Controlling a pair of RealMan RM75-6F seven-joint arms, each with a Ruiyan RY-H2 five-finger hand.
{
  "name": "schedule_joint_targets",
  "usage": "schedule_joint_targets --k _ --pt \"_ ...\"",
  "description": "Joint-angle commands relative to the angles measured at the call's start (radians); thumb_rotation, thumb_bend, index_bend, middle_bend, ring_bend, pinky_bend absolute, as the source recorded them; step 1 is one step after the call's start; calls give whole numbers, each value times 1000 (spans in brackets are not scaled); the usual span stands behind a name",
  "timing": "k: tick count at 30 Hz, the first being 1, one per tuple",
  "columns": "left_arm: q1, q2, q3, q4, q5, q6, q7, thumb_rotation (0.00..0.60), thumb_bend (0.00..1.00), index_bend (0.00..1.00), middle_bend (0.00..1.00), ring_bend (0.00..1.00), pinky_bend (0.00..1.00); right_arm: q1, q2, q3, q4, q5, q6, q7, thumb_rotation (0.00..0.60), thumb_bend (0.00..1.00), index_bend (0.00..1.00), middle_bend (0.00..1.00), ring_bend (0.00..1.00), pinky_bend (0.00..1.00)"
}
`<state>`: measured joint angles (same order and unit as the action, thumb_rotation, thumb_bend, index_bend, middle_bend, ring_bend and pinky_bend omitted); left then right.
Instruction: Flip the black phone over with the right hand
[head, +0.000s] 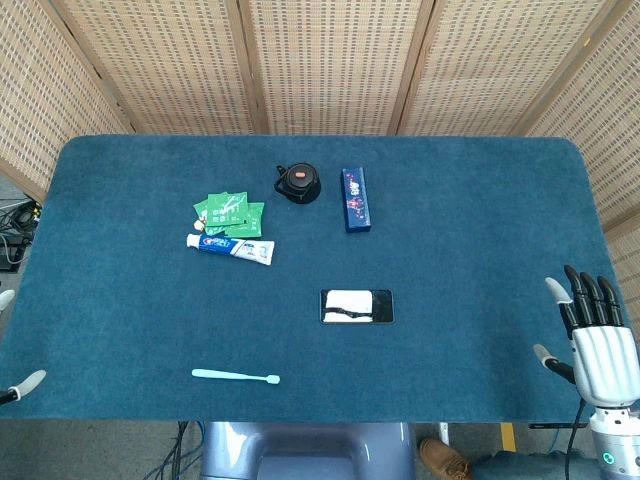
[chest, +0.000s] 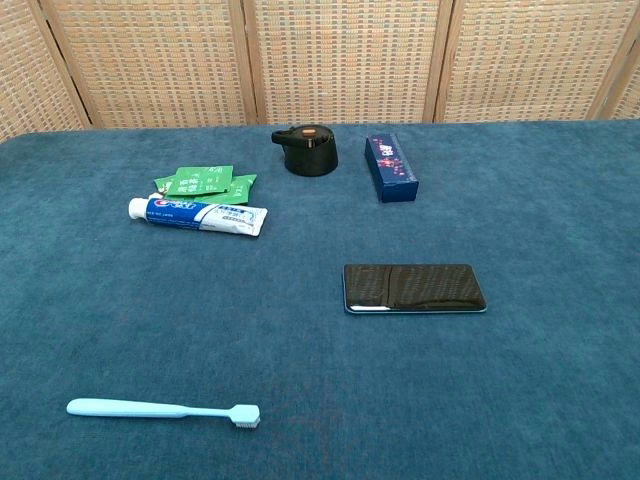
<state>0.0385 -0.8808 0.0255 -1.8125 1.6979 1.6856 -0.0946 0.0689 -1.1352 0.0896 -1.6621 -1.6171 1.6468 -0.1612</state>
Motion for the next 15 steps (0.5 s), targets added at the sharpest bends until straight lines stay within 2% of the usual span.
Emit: schedule_joint_targets --k 1,6,10,13,15 --pt "2 0 1 1 3 3 0 600 0 0 0 0 0 0 1 -4 -3 3 -10 -5 600 0 0 0 0 0" --pt "3 0 1 -1 8 7 1 600 0 0 0 0 0 7 3 -5 -10 10 -33 -5 600 0 0 0 0 0" --pt "-1 -5 -1 0 1 -2 9 600 0 0 0 0 0 61 1 -3 -24 3 -119 -17 600 0 0 0 0 0" --pt "-15 -8 -10 -4 -21 -30 20 600 0 0 0 0 0 143 0 11 -54 9 -250 -53 600 0 3 0 0 0" --pt "-27 -12 -18 -8 -43 -54 35 600 0 0 0 0 0 211 4 34 -105 62 -372 -54 600 0 19 0 0 0"
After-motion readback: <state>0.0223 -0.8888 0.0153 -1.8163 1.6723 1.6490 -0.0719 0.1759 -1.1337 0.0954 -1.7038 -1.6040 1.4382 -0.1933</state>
